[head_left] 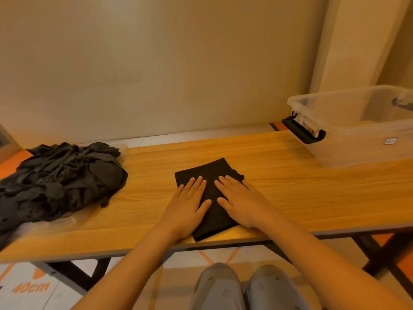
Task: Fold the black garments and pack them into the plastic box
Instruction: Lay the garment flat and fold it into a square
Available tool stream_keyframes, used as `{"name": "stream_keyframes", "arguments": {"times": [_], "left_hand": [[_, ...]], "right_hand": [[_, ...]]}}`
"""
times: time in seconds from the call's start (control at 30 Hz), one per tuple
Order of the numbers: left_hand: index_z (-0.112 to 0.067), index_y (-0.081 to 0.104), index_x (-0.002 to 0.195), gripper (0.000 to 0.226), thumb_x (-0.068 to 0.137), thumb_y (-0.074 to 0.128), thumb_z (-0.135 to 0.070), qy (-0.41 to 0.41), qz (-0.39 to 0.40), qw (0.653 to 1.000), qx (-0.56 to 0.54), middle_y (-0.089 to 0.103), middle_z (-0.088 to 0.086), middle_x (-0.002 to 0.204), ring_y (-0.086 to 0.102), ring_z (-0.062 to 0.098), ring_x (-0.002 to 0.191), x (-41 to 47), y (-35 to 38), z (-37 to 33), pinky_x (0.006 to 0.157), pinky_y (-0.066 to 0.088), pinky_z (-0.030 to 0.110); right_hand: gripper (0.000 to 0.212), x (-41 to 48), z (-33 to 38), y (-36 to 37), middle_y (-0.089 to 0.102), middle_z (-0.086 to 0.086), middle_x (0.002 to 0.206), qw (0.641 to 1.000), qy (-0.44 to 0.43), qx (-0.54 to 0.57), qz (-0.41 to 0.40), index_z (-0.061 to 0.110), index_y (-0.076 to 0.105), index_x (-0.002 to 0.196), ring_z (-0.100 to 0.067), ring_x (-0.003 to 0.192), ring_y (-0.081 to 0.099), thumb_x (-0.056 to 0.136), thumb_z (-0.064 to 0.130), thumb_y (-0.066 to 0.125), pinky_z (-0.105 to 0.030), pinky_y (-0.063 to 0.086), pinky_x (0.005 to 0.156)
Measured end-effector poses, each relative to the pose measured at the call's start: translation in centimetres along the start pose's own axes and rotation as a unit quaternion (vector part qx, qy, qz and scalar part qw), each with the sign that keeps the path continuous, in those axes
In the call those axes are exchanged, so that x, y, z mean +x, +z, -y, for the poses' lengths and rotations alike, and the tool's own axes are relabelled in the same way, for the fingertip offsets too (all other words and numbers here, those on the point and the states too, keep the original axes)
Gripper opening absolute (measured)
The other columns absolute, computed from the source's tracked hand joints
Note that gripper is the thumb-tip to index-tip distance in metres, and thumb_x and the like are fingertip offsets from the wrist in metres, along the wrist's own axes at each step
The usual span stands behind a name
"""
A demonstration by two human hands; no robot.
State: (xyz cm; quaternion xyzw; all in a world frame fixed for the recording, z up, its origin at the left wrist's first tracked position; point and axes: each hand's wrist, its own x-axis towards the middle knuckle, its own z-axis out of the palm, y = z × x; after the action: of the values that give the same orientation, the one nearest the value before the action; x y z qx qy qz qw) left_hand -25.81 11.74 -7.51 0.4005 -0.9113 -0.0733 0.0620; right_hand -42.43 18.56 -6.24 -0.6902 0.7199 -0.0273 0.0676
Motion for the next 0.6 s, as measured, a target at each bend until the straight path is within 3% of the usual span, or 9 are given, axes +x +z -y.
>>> {"name": "stream_keyframes", "arguments": {"times": [0.07, 0.17, 0.23, 0.3, 0.4, 0.5, 0.6], "left_hand": [[-0.028, 0.000, 0.152, 0.062, 0.099, 0.017, -0.053, 0.049, -0.019, 0.999, 0.005, -0.003, -0.011, 0.160, -0.011, -0.001, 0.144, -1.0, -0.3, -0.2, 0.115, -0.012, 0.021], [-0.033, 0.005, 0.151, 0.069, 0.090, 0.015, -0.062, 0.107, -0.042, 0.991, -0.065, 0.002, -0.017, 0.158, -0.008, -0.009, 0.142, -3.3, -0.6, -1.3, 0.114, -0.008, 0.014], [-0.034, 0.006, 0.151, 0.069, 0.092, 0.024, -0.065, 0.128, -0.031, 0.987, -0.092, 0.000, -0.020, 0.157, -0.008, -0.012, 0.141, -4.5, -0.5, -1.7, 0.113, -0.007, 0.011], [-0.032, 0.003, 0.152, 0.079, 0.089, 0.032, -0.068, 0.141, -0.009, 0.989, -0.053, -0.007, -0.020, 0.155, -0.013, -0.011, 0.140, -5.4, -0.2, -1.5, 0.112, -0.011, 0.011], [-0.027, 0.003, 0.153, 0.090, 0.086, 0.046, -0.067, 0.173, -0.019, 0.985, 0.019, -0.008, -0.014, 0.158, -0.013, -0.002, 0.144, -6.4, 0.6, -0.2, 0.117, -0.007, 0.019], [-0.021, 0.023, 0.152, 0.079, 0.086, 0.066, -0.028, 0.208, -0.069, 0.976, 0.003, 0.018, -0.005, 0.159, 0.009, 0.006, 0.147, -7.4, 1.4, 1.1, 0.118, 0.009, 0.023], [-0.020, 0.038, 0.147, 0.074, 0.081, 0.068, -0.003, 0.209, -0.109, 0.971, -0.027, 0.031, -0.005, 0.154, 0.022, 0.007, 0.144, -8.4, 1.8, 1.0, 0.117, 0.017, 0.022]], "right_hand": [[0.059, -1.4, 0.3, 0.3, -0.004, 0.004, 0.161, 0.999, 0.027, -0.022, -0.025, 0.023, 0.001, 0.153, -0.011, 0.147, -0.008, 0.102, 0.048, 0.015, -0.036, -0.008, 0.117], [0.078, -3.4, 0.6, 0.3, -0.002, 0.003, 0.161, 0.994, -0.010, -0.043, -0.096, 0.020, 0.004, 0.153, -0.010, 0.147, -0.009, 0.087, 0.058, -0.009, -0.033, -0.016, 0.114], [0.090, -4.1, 0.3, 0.7, -0.001, 0.005, 0.161, 0.996, -0.050, -0.033, -0.073, 0.021, 0.005, 0.153, -0.008, 0.147, -0.008, 0.075, 0.060, -0.017, -0.028, -0.013, 0.113], [0.092, -4.7, -0.3, 1.1, 0.003, 0.006, 0.161, 0.996, -0.075, -0.014, -0.056, 0.024, 0.006, 0.153, -0.007, 0.147, -0.004, 0.077, 0.072, -0.013, -0.025, -0.009, 0.113], [0.089, -5.9, -1.3, 0.9, -0.004, 0.011, 0.159, 0.995, -0.089, 0.005, -0.039, 0.025, 0.003, 0.153, -0.004, 0.145, -0.008, 0.079, 0.074, 0.006, -0.023, -0.009, 0.114], [0.095, -7.2, -2.3, 1.4, -0.006, 0.012, 0.156, 0.991, -0.124, -0.019, -0.053, 0.026, 0.005, 0.153, -0.004, 0.144, -0.007, 0.082, 0.072, 0.047, -0.023, -0.010, 0.113], [0.095, -8.1, -2.3, 3.0, 0.041, -0.003, 0.148, 0.979, -0.144, -0.035, -0.142, 0.017, 0.042, 0.143, -0.018, 0.136, 0.041, 0.063, 0.041, 0.087, -0.038, 0.029, 0.112]]}}
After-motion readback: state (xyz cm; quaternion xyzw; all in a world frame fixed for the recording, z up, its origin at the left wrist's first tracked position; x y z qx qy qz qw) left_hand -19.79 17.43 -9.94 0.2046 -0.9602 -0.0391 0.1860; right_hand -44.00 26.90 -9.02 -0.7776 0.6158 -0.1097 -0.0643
